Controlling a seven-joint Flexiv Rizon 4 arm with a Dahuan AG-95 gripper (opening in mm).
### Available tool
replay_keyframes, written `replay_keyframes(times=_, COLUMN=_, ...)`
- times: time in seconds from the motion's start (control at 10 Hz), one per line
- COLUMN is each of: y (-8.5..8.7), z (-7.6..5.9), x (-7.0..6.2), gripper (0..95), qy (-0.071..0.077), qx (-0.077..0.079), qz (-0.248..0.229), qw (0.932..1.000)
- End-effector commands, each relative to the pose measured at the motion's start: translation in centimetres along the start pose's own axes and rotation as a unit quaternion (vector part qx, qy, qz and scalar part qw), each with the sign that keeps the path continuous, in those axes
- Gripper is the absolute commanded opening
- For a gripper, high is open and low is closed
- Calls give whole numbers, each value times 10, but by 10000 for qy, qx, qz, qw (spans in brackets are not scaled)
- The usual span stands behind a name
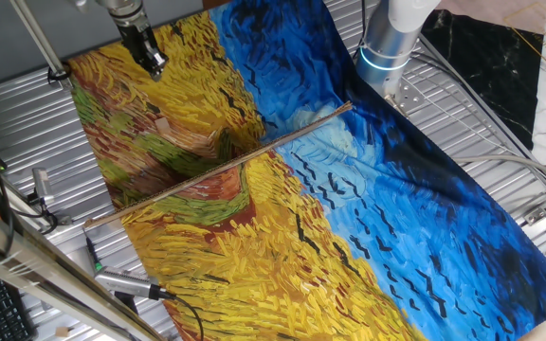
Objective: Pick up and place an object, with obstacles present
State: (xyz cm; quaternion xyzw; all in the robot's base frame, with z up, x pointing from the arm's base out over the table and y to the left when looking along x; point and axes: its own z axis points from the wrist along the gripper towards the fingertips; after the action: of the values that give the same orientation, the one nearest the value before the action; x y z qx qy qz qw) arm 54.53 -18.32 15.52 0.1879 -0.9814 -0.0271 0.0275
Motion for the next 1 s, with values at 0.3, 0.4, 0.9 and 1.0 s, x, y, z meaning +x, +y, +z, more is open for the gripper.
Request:
replay_keyframes(times=0.3, y=-9, z=24, x=-24, gripper=0, qy=-16, qx=-18, qz=-150, qw=9999)
replay_keyframes(times=0.4, y=-12, z=26, x=-34, gripper=0, qy=-14, qx=-28, qz=-188, qw=9998)
replay_keyframes(times=0.9, y=-25, z=37, x=-50, gripper=0, qy=9, qx=-54, qz=-363, qw=9993)
replay_keyframes(times=1.0, y=-26, z=41, x=-52, gripper=0, qy=19, qx=-48, qz=-383, qw=9993)
